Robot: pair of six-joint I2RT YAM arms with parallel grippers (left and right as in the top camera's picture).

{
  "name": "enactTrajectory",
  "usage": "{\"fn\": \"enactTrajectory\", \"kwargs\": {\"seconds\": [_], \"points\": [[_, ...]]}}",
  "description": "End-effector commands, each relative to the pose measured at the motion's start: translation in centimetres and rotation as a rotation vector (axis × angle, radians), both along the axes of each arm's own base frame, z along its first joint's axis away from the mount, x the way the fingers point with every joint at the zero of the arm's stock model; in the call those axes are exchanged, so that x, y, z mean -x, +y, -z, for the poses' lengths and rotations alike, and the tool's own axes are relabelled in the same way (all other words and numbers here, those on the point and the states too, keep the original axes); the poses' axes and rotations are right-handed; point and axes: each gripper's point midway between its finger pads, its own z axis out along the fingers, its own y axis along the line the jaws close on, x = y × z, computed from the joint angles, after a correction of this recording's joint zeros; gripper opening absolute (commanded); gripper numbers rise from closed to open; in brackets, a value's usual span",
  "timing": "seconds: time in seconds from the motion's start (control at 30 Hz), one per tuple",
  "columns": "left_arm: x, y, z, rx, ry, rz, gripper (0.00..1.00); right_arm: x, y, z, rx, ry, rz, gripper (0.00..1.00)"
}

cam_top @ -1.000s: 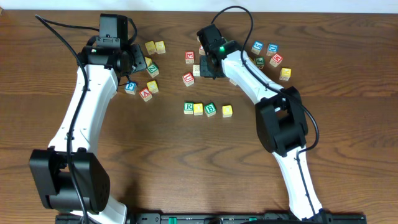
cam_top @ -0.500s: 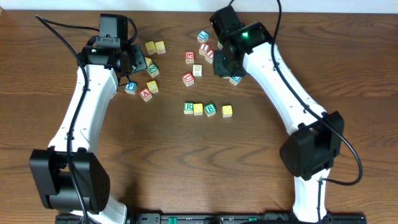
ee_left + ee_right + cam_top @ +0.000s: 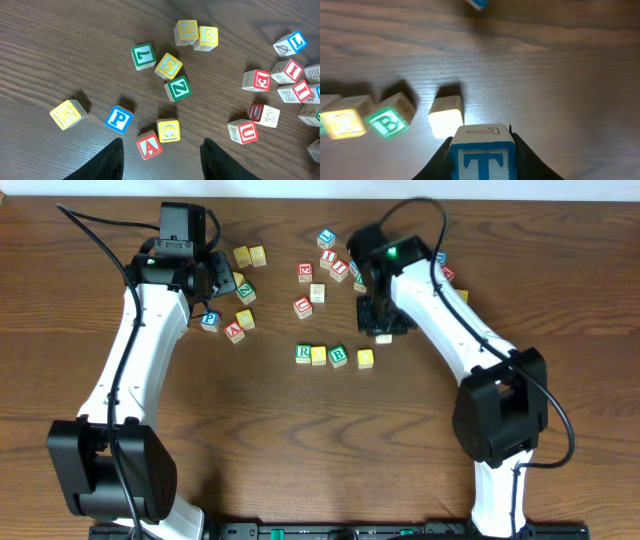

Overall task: Spell out ROBOT
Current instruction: 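Carry the blue T block and place it right of the last O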

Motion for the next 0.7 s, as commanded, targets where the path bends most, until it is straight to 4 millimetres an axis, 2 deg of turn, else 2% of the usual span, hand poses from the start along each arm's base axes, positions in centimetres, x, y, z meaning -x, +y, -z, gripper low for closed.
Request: {"fn": "enactTrajectory", "kwargs": {"seconds": [0.0, 0.1, 0.37, 0.57, 0.6, 0.67], "points": [[0.2, 0.3, 0.6, -0.010, 0.015, 0.002, 0.49, 0.6, -1.1, 2.4, 0.031, 0.034, 0.000, 0.26], [0.2, 0.3, 0.6, -0.010, 0.015, 0.001, 0.49, 0.4, -1.5, 4.0, 0.026, 0.024, -0.008, 0.26], [0.2, 0.3, 0.6, -0.010, 0.015, 0.001, 0.49, 0.2, -1.6, 6.4, 0.016, 0.001, -0.050, 0.27], [0.2, 0.3, 0.6, -0.010, 0.014, 0.001, 0.49, 1.0, -1.8, 7.1, 0.022, 0.026, -0.052, 0.34], [0.2, 0.3, 0.6, -0.010, 0.014, 0.001, 0.49, 1.2, -1.9, 7.1, 0.026, 0.035, -0.052, 0.38], [0.2, 0.3, 0.6, -0.010, 0.014, 0.001, 0.49, 1.4, -2.0, 7.1, 0.028, 0.043, -0.051, 0.38]]}}
